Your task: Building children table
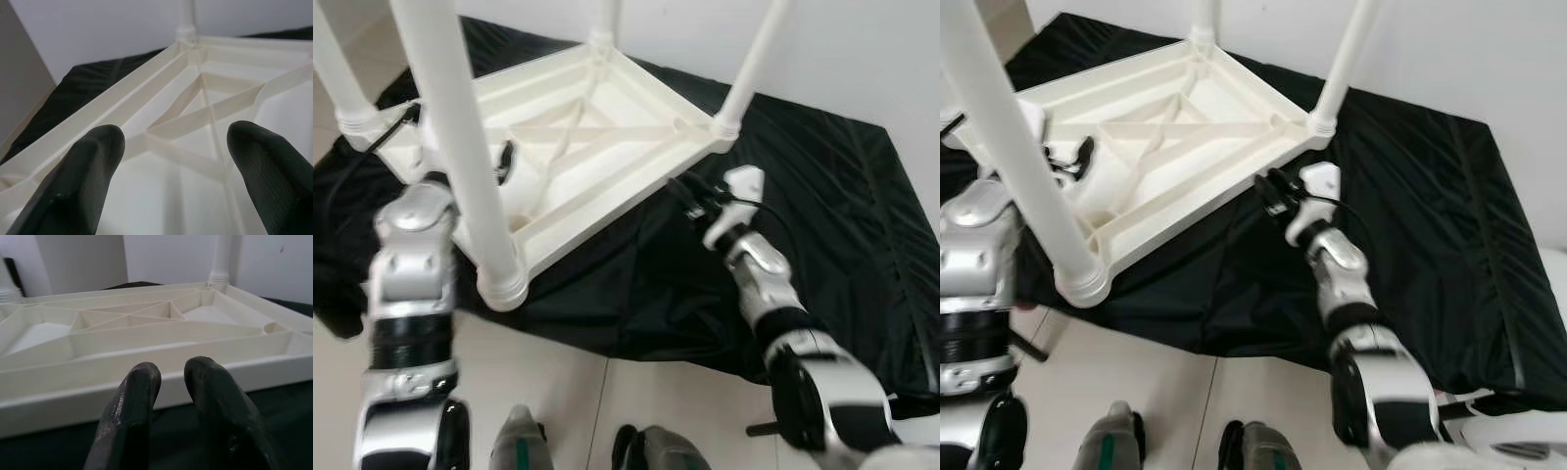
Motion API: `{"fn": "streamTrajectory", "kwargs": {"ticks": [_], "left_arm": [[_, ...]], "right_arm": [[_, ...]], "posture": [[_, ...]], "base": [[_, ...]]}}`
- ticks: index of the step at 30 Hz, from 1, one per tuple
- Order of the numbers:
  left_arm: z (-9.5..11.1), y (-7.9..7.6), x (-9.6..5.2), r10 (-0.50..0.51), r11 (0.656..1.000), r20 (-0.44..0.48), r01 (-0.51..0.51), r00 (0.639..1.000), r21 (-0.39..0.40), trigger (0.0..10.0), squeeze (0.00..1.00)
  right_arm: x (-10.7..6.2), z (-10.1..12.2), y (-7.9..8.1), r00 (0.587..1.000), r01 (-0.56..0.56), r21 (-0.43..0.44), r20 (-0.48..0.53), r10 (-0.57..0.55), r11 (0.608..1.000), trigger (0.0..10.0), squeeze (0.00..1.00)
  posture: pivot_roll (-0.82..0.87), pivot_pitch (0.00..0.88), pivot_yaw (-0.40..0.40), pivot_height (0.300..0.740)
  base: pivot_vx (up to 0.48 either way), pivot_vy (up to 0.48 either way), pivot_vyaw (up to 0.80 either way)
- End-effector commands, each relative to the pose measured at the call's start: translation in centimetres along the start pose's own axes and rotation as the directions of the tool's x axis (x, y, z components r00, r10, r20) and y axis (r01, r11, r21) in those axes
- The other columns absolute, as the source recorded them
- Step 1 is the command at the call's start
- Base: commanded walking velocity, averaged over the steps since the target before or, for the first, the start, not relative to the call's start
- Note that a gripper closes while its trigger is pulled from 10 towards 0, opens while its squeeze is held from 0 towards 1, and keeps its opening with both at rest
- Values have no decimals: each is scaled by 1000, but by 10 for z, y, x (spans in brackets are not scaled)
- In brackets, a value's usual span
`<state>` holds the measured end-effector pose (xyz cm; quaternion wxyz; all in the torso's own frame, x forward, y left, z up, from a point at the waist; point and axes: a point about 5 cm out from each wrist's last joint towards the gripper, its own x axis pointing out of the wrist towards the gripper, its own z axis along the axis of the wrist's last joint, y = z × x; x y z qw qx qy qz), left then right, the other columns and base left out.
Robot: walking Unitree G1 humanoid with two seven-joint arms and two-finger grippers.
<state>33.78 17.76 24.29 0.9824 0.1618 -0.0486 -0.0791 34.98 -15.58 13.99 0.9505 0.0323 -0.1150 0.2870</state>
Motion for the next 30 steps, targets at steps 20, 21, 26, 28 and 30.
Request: {"fn": "streamTrajectory", "kwargs": {"ticks": [20,21,26,28,30], "left_arm": [[53,-31,37,253,967,103,-250,962,-42,10000,0],[54,-33,38,251,968,104,-247,963,-42,10000,0],[58,-39,41,238,971,106,-234,965,-57,10000,0],[59,-40,42,237,971,107,-232,966,-57,10000,0],[68,-52,46,224,974,119,-217,967,-73,10000,0]], "right_arm": [[-77,34,47,816,-549,115,-140,561,828,10000,0],[-78,35,50,810,-555,121,-145,568,823,10000,0],[-77,38,57,798,-569,142,-145,585,810,10000,0],[-76,39,59,795,-572,147,-142,589,807,10000,0],[-74,43,70,764,-611,169,-131,632,774,10000,0]], "posture": [[74,93,-58,740],[74,93,-58,740],[76,104,-59,740],[76,104,-59,740],[76,119,-61,740]], "base": [[0,0,0],[0,0,0],[0,0,0],[0,0,0],[0,0,0]]}}
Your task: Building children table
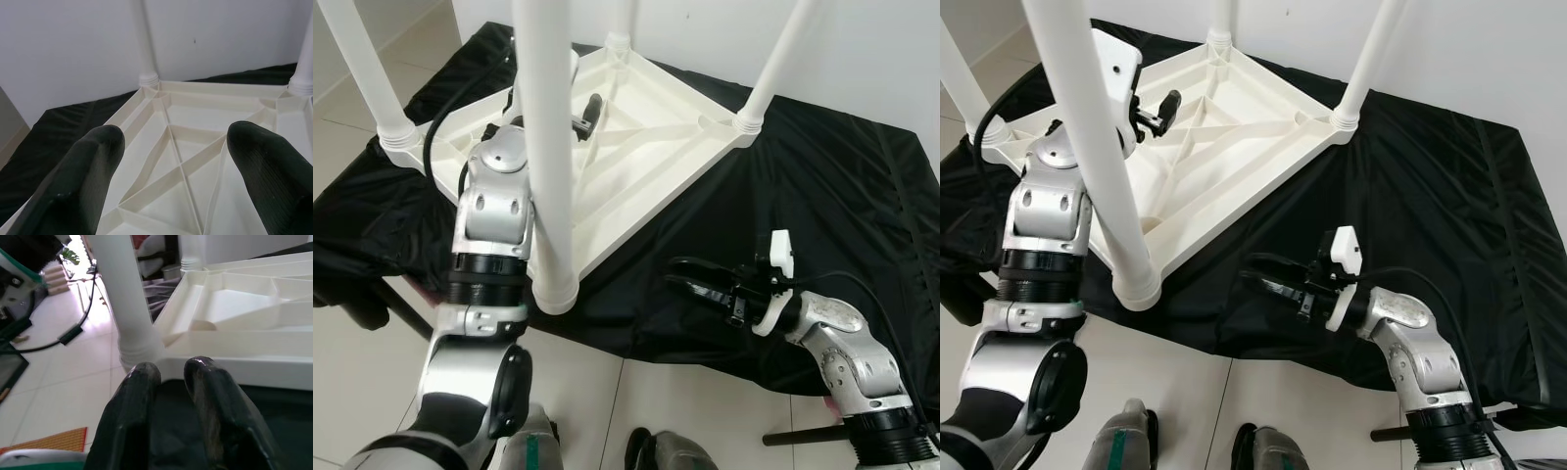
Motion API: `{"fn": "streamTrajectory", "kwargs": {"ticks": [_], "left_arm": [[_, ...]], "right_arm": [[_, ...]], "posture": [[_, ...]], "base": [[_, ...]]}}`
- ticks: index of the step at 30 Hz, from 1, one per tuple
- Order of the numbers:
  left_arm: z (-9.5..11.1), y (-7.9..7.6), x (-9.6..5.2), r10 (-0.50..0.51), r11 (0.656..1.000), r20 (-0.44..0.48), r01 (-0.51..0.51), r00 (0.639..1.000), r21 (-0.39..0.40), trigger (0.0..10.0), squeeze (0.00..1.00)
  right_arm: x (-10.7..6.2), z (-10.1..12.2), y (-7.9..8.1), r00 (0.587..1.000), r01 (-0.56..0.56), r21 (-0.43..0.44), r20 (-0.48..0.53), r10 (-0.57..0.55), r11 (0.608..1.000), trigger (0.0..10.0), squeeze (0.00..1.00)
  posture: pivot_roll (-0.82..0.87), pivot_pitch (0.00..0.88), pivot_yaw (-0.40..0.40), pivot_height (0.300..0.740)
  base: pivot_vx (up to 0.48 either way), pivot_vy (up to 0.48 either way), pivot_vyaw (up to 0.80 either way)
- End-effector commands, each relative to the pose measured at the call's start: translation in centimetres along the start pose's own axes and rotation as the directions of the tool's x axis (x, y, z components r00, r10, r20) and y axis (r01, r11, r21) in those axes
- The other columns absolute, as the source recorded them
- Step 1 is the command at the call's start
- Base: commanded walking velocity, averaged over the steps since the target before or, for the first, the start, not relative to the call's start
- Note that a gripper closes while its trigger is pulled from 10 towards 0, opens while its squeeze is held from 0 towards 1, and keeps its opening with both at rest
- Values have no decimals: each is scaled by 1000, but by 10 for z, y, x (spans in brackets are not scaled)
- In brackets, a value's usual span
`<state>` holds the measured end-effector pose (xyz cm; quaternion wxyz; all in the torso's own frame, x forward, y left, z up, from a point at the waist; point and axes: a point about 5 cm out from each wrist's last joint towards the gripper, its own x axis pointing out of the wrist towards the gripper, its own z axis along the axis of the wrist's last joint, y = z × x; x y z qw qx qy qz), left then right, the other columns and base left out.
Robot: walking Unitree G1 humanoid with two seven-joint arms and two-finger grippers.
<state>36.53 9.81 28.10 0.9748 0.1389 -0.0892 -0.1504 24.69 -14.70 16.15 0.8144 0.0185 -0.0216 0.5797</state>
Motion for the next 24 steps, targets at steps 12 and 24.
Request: {"fn": "streamTrajectory", "kwargs": {"ticks": [12,24], "left_arm": [[22,-24,13,281,960,31,-280,959,-27,10000,0],[30,-73,17,137,990,36,-136,990,-36,10000,0]], "right_arm": [[15,7,17,995,-103,19,-13,103,995,10000,0],[24,7,25,991,-133,62,3,133,989,10000,0]], "posture": [[68,137,-53,740],[68,159,-54,740]], "base": [[0,0,0],[0,0,0]]}}
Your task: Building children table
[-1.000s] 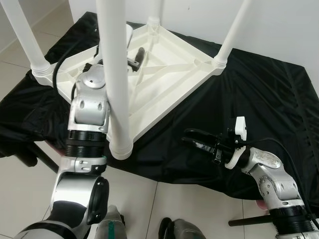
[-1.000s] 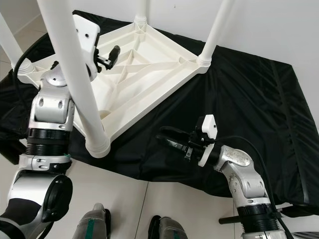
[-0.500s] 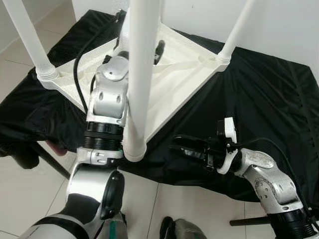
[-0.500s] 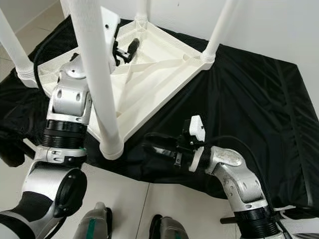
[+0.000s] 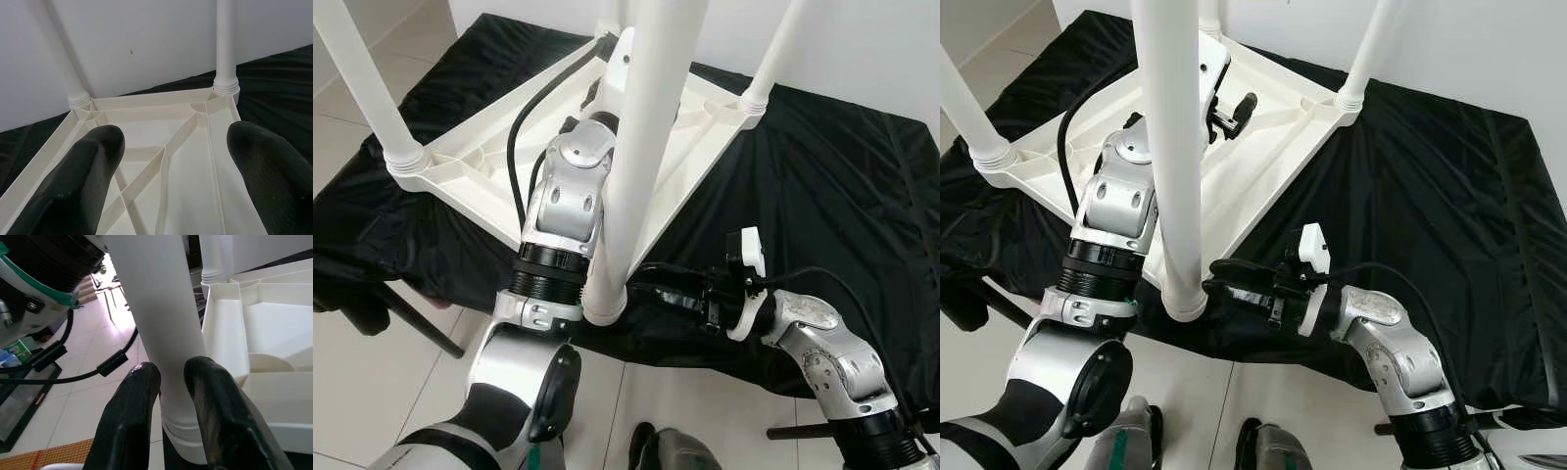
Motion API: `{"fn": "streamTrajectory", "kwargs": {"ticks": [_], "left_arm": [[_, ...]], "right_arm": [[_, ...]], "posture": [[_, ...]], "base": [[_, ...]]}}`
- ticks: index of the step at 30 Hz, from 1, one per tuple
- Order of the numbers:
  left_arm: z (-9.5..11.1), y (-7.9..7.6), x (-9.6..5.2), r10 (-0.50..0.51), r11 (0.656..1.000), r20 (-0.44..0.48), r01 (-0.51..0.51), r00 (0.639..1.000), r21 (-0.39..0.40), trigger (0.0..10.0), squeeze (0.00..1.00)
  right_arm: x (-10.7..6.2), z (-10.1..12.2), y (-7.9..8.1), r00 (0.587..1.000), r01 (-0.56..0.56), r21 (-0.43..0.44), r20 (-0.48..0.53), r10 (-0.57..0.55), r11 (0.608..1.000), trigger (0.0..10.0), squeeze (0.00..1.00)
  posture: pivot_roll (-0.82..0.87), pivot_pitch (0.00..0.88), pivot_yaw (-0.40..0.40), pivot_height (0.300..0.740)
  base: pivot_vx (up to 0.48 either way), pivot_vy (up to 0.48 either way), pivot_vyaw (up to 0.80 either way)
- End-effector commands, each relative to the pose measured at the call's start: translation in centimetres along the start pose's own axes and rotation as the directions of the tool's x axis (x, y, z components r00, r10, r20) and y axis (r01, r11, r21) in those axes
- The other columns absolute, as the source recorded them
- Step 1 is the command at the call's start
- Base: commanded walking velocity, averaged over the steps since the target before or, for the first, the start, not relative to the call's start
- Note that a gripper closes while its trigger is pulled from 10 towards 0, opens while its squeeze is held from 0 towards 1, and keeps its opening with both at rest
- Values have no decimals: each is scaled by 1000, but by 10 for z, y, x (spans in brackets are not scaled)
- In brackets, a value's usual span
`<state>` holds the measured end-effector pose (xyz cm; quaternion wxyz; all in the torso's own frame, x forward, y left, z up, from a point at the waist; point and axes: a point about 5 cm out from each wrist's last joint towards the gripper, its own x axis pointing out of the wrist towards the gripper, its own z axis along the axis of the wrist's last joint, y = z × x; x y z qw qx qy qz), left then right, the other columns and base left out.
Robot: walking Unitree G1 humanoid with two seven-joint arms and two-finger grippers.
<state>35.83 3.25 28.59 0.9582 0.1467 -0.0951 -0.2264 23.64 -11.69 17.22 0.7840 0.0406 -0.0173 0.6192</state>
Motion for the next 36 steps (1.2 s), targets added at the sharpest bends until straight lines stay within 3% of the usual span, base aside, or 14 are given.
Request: {"fn": "streamTrajectory", "kwargs": {"ticks": [1,3,7,13,19,21,27,28,36], "left_arm": [[8,-12,4,287,957,2,-286,958,-37,10000,0],[9,-14,4,275,961,4,-275,961,-32,10000,0],[-7,15,-10,257,964,-11,-256,966,71,10000,0],[-19,30,-22,240,964,-34,-234,970,122,10000,0],[-39,53,-49,178,960,-100,-150,979,238,10000,0],[-46,68,-60,185,960,-140,-149,973,239,10000,0],[-47,84,-72,215,964,-154,-184,964,194,10000,0],[-46,90,-79,210,971,-160,-186,964,153,10000,0],[-45,89,-82,188,975,-164,-164,968,151,10000,0]], "right_arm": [[-1,-3,5,999,-34,20,-19,34,999,10000,0],[-2,-4,7,998,-47,32,-28,48,998,10000,0],[-9,-5,15,990,-130,97,-45,135,987,10000,0],[-10,-6,18,982,-173,114,-60,181,978,10000,0],[5,-5,11,985,-163,71,-38,165,984,10000,0],[17,0,3,995,-95,-3,-6,95,995,10000,0],[27,5,-4,999,-44,-31,28,45,999,10000,0],[34,9,-7,998,-24,-39,58,26,999,10000,0],[39,8,-5,995,-78,-10,66,79,997,10000,0]], "posture": [[68,159,-54,740],[67,160,-54,740],[75,168,-65,740],[86,174,-78,740],[115,177,-111,740],[122,176,-119,740],[132,171,-132,740],[143,166,-148,740],[160,158,-164,740]], "base": [[0,0,0],[0,0,0],[0,0,0],[0,0,0],[0,0,0],[0,0,0],[0,0,0],[0,0,0],[0,0,0]]}}
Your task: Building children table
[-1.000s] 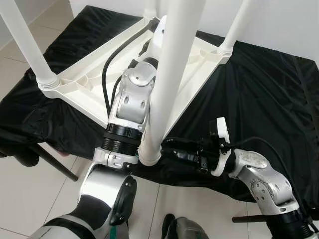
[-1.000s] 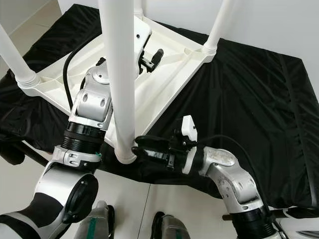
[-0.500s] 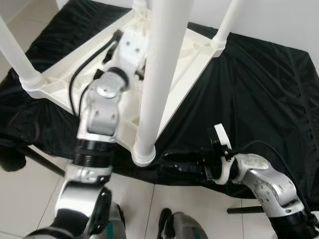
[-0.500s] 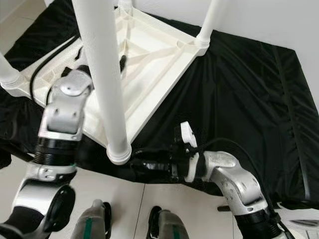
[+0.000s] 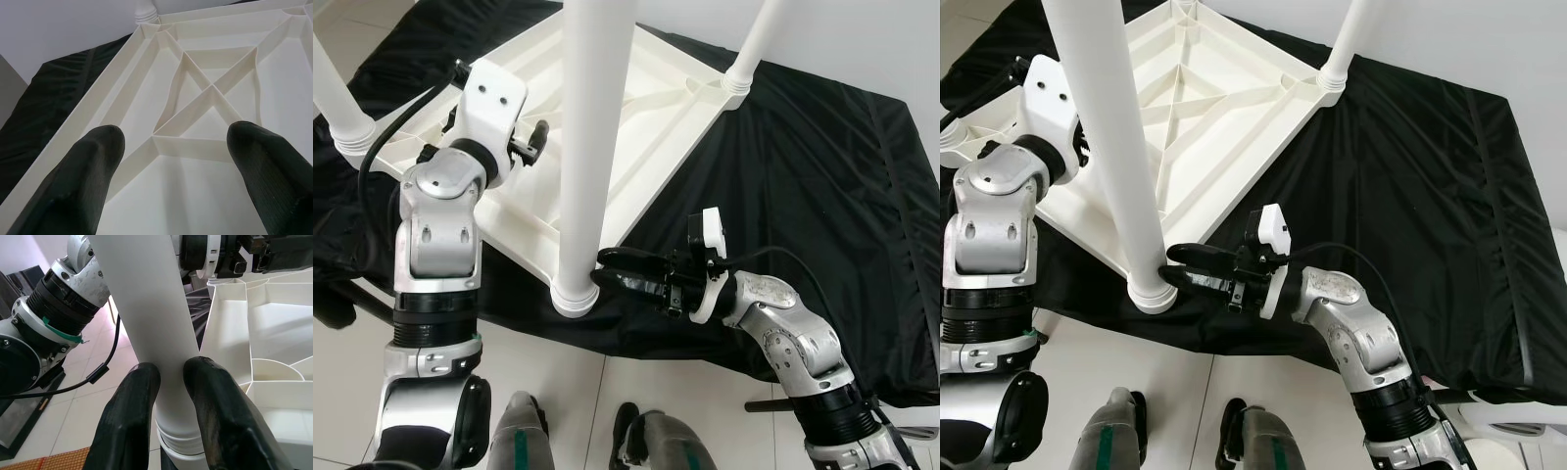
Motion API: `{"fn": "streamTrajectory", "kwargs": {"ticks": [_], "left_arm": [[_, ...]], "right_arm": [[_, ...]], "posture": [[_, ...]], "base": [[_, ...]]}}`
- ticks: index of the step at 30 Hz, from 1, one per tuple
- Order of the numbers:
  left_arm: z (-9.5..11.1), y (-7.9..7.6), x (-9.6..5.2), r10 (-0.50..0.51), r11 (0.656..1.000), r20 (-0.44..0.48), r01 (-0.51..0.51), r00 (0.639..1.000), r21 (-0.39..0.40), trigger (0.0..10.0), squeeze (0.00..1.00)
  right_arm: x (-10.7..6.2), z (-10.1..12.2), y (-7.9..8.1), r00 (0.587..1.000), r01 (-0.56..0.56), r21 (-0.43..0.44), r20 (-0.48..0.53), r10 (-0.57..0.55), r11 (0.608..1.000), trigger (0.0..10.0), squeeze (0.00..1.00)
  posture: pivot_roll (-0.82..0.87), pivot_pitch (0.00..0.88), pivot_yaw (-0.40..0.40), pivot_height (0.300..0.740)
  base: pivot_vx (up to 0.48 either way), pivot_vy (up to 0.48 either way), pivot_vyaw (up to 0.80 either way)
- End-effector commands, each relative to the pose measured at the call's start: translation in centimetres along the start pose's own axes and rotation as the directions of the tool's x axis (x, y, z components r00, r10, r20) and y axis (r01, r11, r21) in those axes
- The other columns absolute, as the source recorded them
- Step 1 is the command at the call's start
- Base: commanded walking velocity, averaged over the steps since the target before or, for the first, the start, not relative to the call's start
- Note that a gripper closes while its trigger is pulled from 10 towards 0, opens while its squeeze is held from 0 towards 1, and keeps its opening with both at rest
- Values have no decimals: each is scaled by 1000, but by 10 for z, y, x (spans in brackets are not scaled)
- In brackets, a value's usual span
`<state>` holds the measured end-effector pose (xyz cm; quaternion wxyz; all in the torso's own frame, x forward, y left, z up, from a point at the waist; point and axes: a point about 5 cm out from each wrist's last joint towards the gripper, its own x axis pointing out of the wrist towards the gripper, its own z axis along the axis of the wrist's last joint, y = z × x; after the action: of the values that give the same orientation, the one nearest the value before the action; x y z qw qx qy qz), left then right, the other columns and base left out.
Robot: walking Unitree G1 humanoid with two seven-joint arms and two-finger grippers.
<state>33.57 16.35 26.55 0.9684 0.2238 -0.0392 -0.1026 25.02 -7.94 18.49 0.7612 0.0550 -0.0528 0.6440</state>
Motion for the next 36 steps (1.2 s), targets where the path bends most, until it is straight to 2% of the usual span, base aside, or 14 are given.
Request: {"fn": "streamTrajectory", "kwargs": {"ticks": [1,2,3,4,6,14,17,18,19,21,24,32,36], "left_arm": [[0,-9,-2,-49,999,3,49,999,-5,10000,0],[0,-9,-2,-49,999,3,49,999,-5,10000,0],[0,-10,-3,-59,998,2,59,998,-4,10000,0],[0,-10,-3,-59,998,2,59,998,-4,10000,0],[-2,-10,-4,-77,997,-9,77,997,8,10000,0],[-3,-8,-5,-95,995,-18,95,995,15,10000,0],[-4,-7,-4,-103,994,-29,104,994,27,10000,0],[-4,-7,-4,-103,994,-29,104,994,27,10000,0],[-4,-7,-4,-104,994,-28,105,994,33,10000,0],[-4,-7,-4,-104,994,-28,105,994,33,10000,0],[-2,-7,-4,-99,994,-28,100,995,46,10000,0],[-1,-6,-5,-87,995,-24,88,996,49,10000,0],[-2,-7,-7,-74,996,-28,75,997,44,10000,0]], "right_arm": [[-7,-2,3,996,-79,40,-36,81,996,10000,0],[-7,-2,3,996,-79,40,-36,81,996,10000,0],[-13,-3,7,988,-138,62,-61,141,989,10000,0],[-13,-3,7,988,-138,62,-61,141,989,10000,0],[-22,-4,9,969,-212,83,-109,221,974,10000,0],[-20,-5,8,961,-243,78,-118,251,967,10000,0],[-1,-8,3,965,-241,40,-97,244,970,10000,0],[-1,-8,3,965,-241,40,-97,244,970,10000,0],[6,-9,1,968,-235,24,-86,236,972,10000,0],[6,-9,1,968,-235,24,-86,236,972,10000,0],[23,-9,-5,978,-203,-14,-51,202,979,10000,0],[41,-9,-10,989,-145,-53,-14,144,988,10000,0],[48,-5,-11,999,11,-55,51,-8,998,10000,0]], "posture": [[161,157,-165,740],[161,157,-165,740],[160,160,-164,740],[160,160,-164,740],[162,161,-163,740],[164,162,-159,740],[175,164,-158,740],[175,164,-158,740],[178,166,-159,740],[178,166,-159,740],[188,166,-164,740],[199,161,-170,740],[199,160,-175,740]], "base": [[0,0,0],[0,0,0],[0,0,0],[0,0,0],[0,0,0],[0,0,0],[0,0,0],[0,0,0],[0,0,0],[0,0,0],[0,0,0],[0,0,0],[0,0,0]]}}
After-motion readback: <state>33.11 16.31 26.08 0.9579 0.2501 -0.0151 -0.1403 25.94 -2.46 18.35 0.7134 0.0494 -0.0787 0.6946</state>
